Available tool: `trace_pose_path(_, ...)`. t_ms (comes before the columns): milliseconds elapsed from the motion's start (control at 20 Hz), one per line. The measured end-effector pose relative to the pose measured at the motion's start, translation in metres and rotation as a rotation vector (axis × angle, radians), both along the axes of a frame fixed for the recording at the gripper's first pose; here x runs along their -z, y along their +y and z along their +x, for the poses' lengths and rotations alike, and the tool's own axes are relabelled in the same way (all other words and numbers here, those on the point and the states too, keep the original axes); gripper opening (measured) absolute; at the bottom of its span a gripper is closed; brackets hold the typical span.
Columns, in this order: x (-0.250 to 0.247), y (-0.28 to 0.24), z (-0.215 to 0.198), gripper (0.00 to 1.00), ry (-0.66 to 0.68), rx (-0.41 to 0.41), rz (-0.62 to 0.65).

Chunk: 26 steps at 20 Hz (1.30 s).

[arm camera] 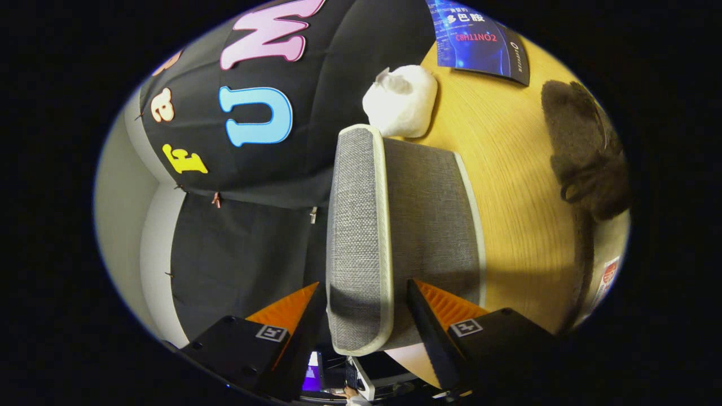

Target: Open the storage box then place both shoes into the box .Put the left shoe in first, then the right shoe, with the right side of both shoes facing outward in a uniform manner.

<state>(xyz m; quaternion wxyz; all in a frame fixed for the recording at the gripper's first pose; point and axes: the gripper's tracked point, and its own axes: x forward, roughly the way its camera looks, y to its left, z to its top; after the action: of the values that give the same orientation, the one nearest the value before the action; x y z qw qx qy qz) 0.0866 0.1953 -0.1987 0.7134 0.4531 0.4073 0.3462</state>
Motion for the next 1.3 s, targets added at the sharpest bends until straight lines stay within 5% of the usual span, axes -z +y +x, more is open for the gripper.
trace_pose_path(300, -0.007, 0.002, -0.011, 0.55, 0.098, -0.024, 0.041)
trace_pose_path(450, -0.02, 0.006, -0.006, 0.22, 0.095, 0.004, 0.042)
trace_pose_path(550, -0.022, 0.01, -0.009, 0.11, 0.087, -0.016, 0.0)
trace_pose_path(1100, -0.075, 0.051, -0.004, 0.05, -0.024, -0.096, -0.232)
trace_pose_path(1300, -0.121, 0.091, -0.001, 0.05, -0.053, -0.126, -0.222)
